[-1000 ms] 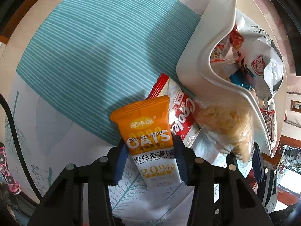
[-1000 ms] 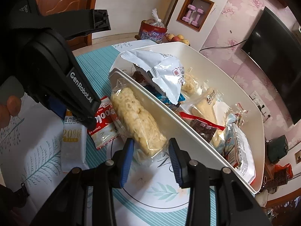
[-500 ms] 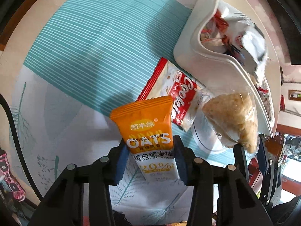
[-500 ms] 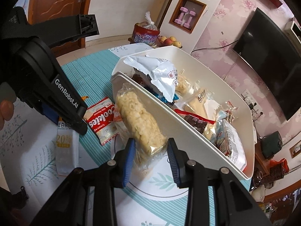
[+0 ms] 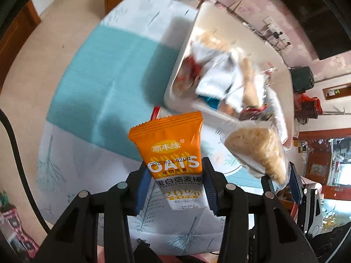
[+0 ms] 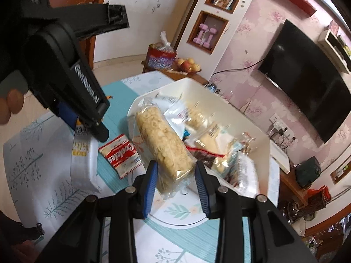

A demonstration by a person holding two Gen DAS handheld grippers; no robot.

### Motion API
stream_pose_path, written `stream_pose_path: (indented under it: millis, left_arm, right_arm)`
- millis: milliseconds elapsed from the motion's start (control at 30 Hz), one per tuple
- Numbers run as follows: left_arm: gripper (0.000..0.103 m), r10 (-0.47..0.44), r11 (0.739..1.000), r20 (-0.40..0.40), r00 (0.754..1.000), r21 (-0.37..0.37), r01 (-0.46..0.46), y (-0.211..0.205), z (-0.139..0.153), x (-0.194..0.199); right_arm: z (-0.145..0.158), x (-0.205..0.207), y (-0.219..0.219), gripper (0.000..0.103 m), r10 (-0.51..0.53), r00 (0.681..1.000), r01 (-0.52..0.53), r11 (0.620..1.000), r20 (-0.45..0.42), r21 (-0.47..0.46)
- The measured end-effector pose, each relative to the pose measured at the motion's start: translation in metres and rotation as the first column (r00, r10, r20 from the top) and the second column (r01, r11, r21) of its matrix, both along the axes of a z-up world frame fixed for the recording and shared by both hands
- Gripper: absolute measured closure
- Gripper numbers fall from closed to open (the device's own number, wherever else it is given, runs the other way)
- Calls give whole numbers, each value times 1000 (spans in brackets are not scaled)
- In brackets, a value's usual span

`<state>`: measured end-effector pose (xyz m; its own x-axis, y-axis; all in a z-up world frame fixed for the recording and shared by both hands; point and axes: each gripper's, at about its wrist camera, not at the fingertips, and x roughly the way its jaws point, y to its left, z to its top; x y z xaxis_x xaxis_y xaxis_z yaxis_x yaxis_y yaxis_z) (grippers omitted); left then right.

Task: Organize snacks
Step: 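Carry both items over the tray and open both tools to release them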

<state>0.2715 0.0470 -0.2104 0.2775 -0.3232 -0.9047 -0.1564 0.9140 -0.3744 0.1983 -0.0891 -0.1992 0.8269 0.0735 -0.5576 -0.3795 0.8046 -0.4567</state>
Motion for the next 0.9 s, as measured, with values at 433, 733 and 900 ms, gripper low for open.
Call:
stream_pose_path:
  millis: [433, 733, 900]
  left_arm:
    - [60, -89, 995, 230, 969, 63, 77, -32, 88, 45]
    - [59, -133, 989, 332, 934, 104, 104, -59, 110, 75]
    - [59, -150, 988, 371, 916, 87, 127, -72, 106, 93]
  right_arm:
    - [37, 7, -27, 68, -86, 987, 90, 996, 132, -24]
    - [39, 26, -42, 68, -133, 974, 144, 988, 183, -52]
    - [33, 43, -51, 68, -172, 970, 180, 983, 171, -32]
